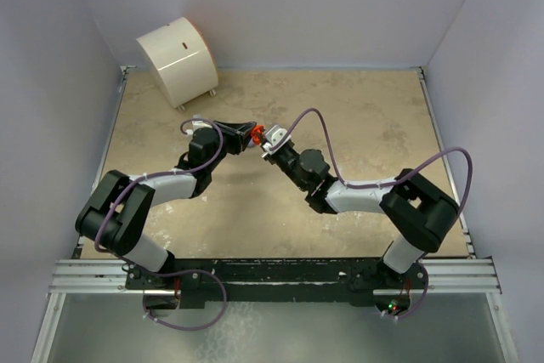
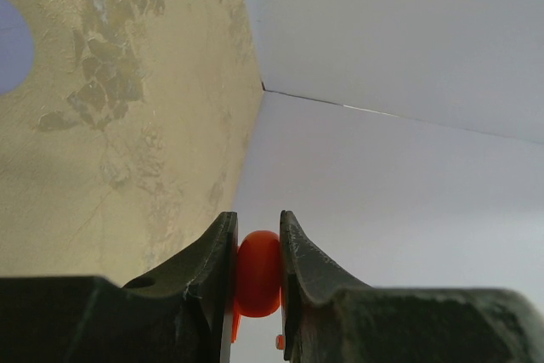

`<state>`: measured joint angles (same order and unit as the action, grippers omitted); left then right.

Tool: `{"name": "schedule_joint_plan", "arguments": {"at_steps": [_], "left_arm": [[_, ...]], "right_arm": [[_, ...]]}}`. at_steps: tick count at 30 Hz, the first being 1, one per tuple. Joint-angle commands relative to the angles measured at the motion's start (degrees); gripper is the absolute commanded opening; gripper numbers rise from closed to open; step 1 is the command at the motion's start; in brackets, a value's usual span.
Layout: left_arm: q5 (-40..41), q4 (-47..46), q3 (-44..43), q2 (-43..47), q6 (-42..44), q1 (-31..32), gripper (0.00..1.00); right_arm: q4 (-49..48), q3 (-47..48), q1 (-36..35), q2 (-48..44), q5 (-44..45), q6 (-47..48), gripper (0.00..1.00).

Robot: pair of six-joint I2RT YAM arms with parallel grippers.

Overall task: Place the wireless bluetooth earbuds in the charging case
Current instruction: Place the earbud in the charging case.

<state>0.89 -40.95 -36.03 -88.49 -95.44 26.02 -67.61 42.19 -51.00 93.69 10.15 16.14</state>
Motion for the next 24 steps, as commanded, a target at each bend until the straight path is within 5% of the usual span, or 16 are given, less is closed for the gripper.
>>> {"name": "schedule_joint_plan", "arguments": {"at_steps": [1, 24], "left_arm": [[0.9, -1.1, -2.0, 2.6, -0.3, 0.2, 0.0], [0.8, -1.7, -1.2, 3.3, -2.3, 0.2, 0.0]], "right_arm": [[-3.4, 2.0, -0.3, 0.6, 1.9, 1.0, 0.0], [-3.2, 2.4, -0.3, 1.6, 2.6, 1.2, 0.0]]}}
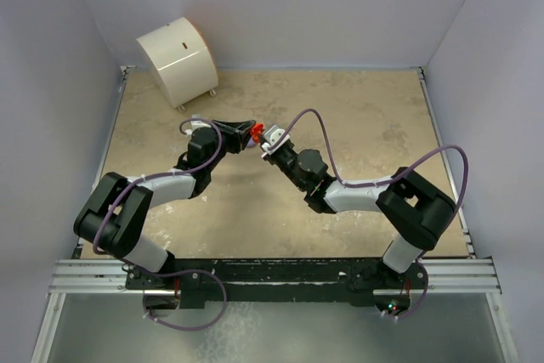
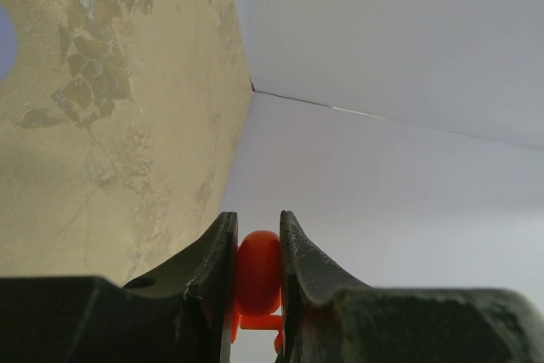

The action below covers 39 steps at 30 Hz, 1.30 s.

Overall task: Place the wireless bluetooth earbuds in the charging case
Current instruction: Place the earbud in the charging case.

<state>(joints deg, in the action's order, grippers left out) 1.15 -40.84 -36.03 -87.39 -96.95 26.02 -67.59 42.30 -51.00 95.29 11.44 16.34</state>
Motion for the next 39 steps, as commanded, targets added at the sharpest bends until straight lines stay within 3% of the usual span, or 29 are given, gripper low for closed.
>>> {"name": "schedule_joint_plan", "arguments": {"at_steps": [1, 39], "left_arm": [[0.5, -1.8, -1.2, 2.3, -0.8, 0.2, 0.0], [0.7, -2.3, -0.2, 3.1, -0.9, 0.7, 0.0]], "right_arm": [[-3.3, 2.3, -0.3, 0.0, 1.3, 1.0, 0.0], [-2.3, 2.8, -0.3, 0.3, 2.3, 1.3, 0.0]]}}
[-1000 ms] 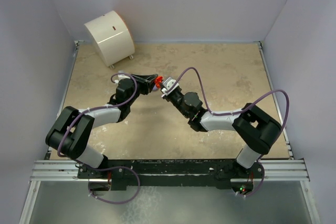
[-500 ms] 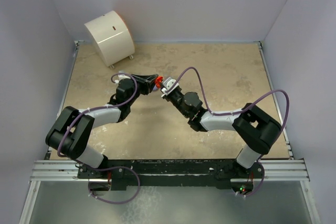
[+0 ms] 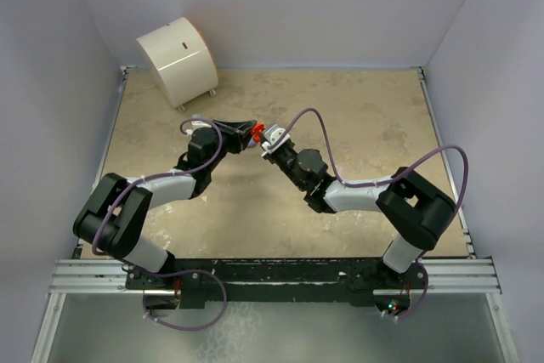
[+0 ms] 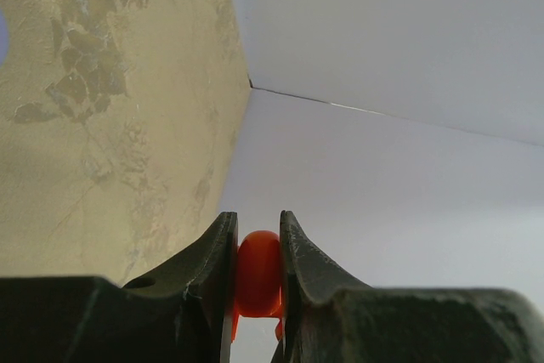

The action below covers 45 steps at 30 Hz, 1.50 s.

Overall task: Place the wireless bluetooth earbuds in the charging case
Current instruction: Place the earbud in the charging case.

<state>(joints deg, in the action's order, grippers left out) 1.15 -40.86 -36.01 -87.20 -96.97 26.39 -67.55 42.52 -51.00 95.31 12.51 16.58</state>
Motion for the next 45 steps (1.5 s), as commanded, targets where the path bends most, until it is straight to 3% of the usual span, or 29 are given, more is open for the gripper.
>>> {"name": "schedule_joint_plan", "arguments": {"at_steps": [1, 25, 45], "left_arm": [[0.7, -2.3, -0.2, 2.9, -0.9, 0.3, 0.0], [2.6, -2.1, -1.0, 3.4, -1.5, 0.3, 0.0], [7.0, -2.9, -1.4, 3.3, -3.2, 0.3, 0.0]], "right_arm": [[-2.2, 2.7, -0.3, 0.4, 1.2, 1.0, 0.0], [4.7, 7.1, -0.8, 2.7, 0.1, -0.7, 0.0], [7.2, 8.7, -1.1, 3.2, -0.1, -2.5, 0.11]]}}
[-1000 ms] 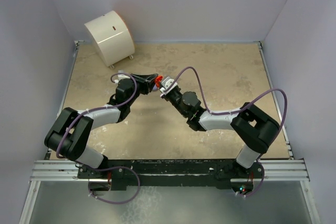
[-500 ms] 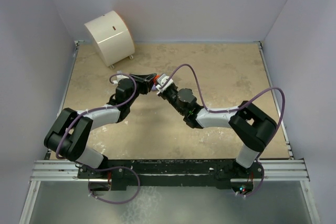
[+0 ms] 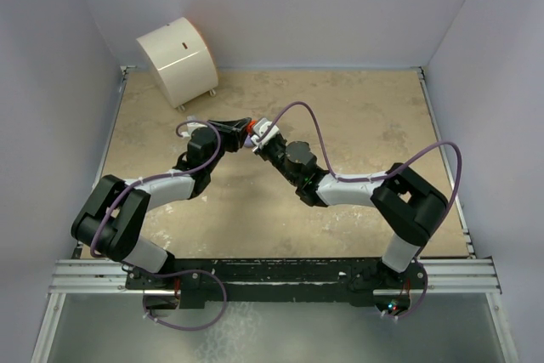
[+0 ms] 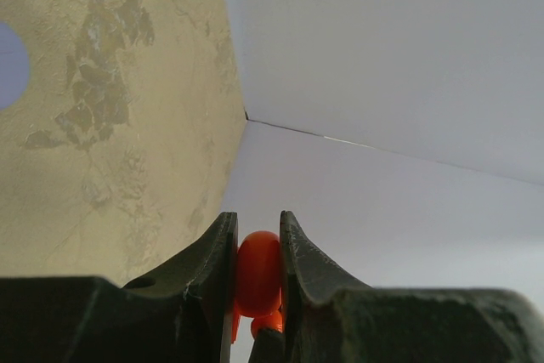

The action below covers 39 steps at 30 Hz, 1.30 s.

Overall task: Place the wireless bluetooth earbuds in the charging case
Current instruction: Place the earbud in the charging case.

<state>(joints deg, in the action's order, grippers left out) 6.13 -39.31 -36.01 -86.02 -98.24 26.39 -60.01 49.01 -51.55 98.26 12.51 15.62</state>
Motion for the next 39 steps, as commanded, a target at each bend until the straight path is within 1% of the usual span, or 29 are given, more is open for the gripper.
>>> {"name": "schedule_joint_plan", "arguments": {"at_steps": [1, 11, 15, 19, 21, 23, 26, 29, 32, 34, 36, 39], "left_arm": [[2.2, -4.6, -1.4, 2.2, -2.0, 0.3, 0.0], [2.7, -4.6, -1.5, 1.8, -2.1, 0.2, 0.0], [3.0, -4.8, -1.1, 1.3, -2.1, 0.2, 0.0], [3.3, -5.1, -0.5, 0.9, -2.1, 0.2, 0.0], [3.7, -5.0, -0.2, 0.8, -1.8, 0.2, 0.0], [4.0, -4.8, 0.0, 0.8, -1.6, 0.2, 0.0], [4.1, -5.0, 0.2, 0.5, -1.6, 0.2, 0.0], [4.1, -5.3, 0.5, 0.4, -1.7, 0.2, 0.0], [4.1, -5.4, 0.7, 0.7, -1.8, 0.2, 0.0], [4.2, -5.4, 0.7, 0.8, -1.8, 0.2, 0.0], [4.1, -5.4, 0.9, 1.1, -1.7, 0.2, 0.0], [4.4, -5.3, 1.3, 1.6, -1.4, 0.2, 0.0]], "right_arm": [[-0.4, 2.2, -0.5, 0.1, 0.1, -1.7, 0.13], [-0.3, 2.5, -0.5, -0.9, 0.7, -2.7, 0.27], [-1.6, 2.0, -0.5, -3.3, 0.4, -4.1, 0.43], [-3.2, 0.5, -0.4, -7.7, -0.2, -7.2, 0.59], [-3.4, -0.3, -0.5, -10.6, 1.1, -8.1, 0.67], [-3.1, -0.8, -0.5, -12.5, 3.1, -9.2, 0.72], [1.1, 0.3, -0.4, -14.1, 6.5, -11.2, 0.75], [7.2, 2.3, -0.4, -13.8, 11.1, -13.9, 0.78], [16.1, 6.4, -0.3, -11.0, 14.1, -16.3, 0.8], [20.1, 8.3, -0.3, -8.7, 16.1, -17.9, 0.81], [19.8, 7.8, -0.3, -8.1, 17.7, -19.5, 0.82], [18.0, 5.5, 0.1, -9.7, 18.0, -22.0, 0.83]]}}
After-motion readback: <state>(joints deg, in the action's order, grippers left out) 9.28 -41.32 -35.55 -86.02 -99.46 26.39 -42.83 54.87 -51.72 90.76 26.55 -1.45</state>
